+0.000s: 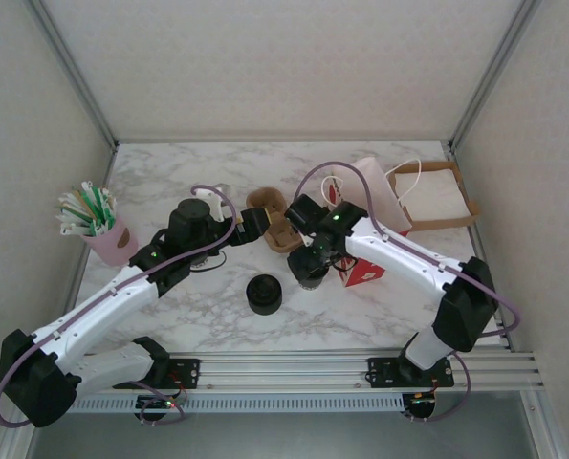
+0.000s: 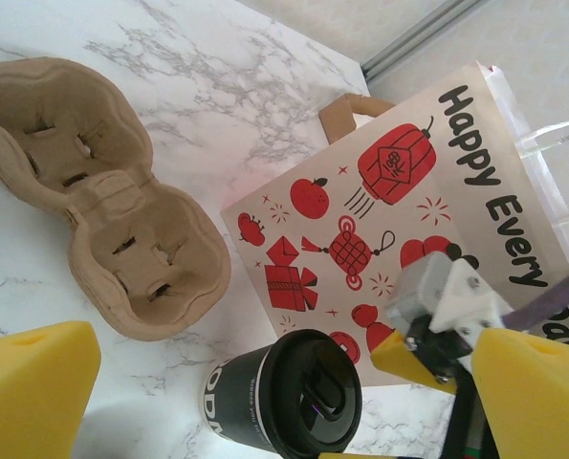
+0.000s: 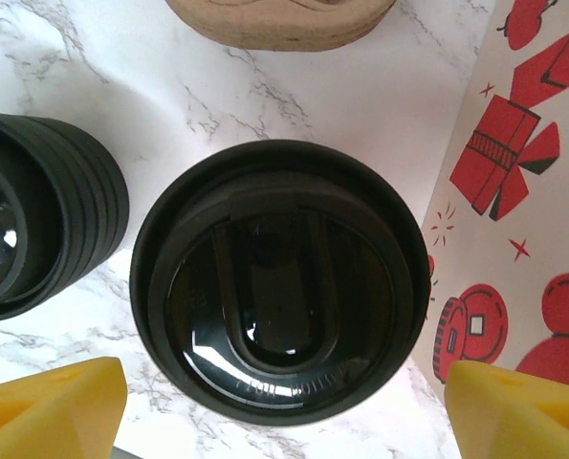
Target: Pack the takeout coffee
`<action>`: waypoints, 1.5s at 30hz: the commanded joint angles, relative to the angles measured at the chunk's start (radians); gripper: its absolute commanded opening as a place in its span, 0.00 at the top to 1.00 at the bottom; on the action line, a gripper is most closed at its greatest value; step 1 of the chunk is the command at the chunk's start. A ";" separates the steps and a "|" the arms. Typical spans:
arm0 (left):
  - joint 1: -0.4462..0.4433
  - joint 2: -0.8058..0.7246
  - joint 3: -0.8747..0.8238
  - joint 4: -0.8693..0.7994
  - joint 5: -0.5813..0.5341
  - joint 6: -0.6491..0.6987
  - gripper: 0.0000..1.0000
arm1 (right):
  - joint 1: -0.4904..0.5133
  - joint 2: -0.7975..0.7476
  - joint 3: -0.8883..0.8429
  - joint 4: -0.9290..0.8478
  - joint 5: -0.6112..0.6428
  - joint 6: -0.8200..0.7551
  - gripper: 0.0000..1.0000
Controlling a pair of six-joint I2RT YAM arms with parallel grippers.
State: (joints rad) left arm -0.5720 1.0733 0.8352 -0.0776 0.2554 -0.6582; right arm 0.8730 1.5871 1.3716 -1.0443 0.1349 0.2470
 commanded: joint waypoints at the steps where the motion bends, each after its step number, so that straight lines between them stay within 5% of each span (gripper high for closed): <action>1: 0.009 0.001 -0.008 0.034 0.025 -0.008 0.00 | -0.004 0.034 0.044 -0.020 0.000 -0.041 0.14; 15: 0.009 0.012 0.003 0.027 0.028 -0.007 0.00 | -0.029 0.105 0.089 -0.042 -0.035 -0.056 0.21; 45: 0.009 0.042 0.015 0.022 0.034 0.019 0.00 | -0.045 0.165 0.141 -0.051 -0.038 -0.074 0.19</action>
State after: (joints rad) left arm -0.5720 1.1103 0.8356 -0.0780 0.2699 -0.6548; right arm 0.8345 1.7367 1.4815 -1.0641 0.1017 0.1925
